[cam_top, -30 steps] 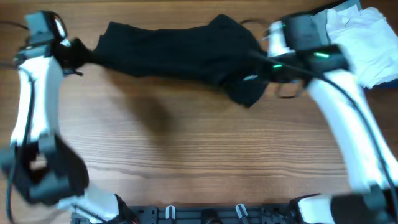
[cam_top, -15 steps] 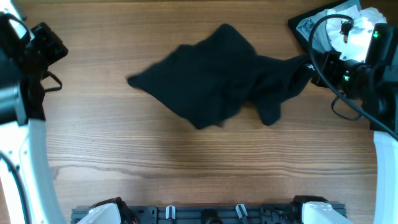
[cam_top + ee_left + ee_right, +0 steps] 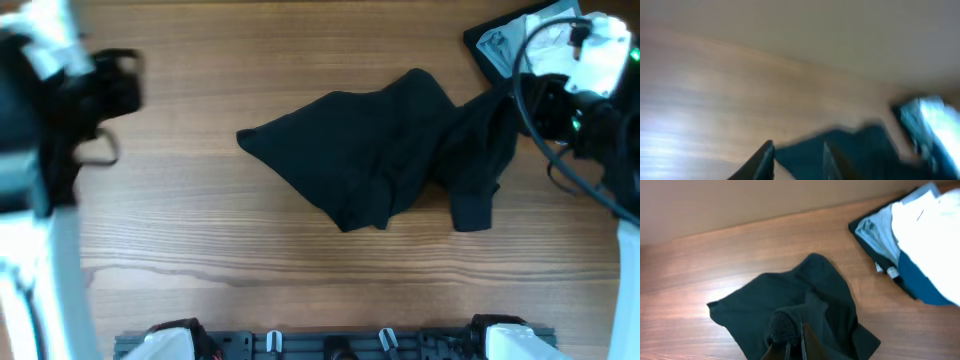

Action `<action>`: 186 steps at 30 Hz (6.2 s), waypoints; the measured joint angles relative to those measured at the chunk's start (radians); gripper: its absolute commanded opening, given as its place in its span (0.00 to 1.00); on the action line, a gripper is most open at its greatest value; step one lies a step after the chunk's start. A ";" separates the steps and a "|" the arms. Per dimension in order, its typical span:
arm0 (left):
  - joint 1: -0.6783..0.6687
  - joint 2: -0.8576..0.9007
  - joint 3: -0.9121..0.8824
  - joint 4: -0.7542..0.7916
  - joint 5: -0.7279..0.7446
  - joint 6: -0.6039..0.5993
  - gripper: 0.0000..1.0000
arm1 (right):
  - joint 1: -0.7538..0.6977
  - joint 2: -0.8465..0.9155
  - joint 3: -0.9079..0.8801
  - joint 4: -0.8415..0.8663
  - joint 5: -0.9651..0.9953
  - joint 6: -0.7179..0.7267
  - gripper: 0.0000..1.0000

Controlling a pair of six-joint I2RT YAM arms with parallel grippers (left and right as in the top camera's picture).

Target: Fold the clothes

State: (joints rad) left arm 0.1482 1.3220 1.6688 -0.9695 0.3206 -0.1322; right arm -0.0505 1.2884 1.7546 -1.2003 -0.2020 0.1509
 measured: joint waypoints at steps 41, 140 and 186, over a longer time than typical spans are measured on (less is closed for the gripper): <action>-1.065 0.861 -0.011 -0.111 -0.327 0.170 0.71 | 0.000 0.078 0.000 -0.008 0.003 -0.026 0.04; -0.295 0.521 0.265 0.867 -0.566 0.114 0.04 | 0.000 0.488 0.164 1.027 -0.060 -0.008 0.04; -0.050 0.569 0.274 -0.678 -0.389 0.036 0.04 | 0.102 0.258 0.051 -0.404 0.181 0.039 0.04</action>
State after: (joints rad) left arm 0.0978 1.8912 1.9430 -1.6474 -0.0689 -0.0959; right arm 0.0517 1.5467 1.8057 -1.6047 -0.0208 0.1898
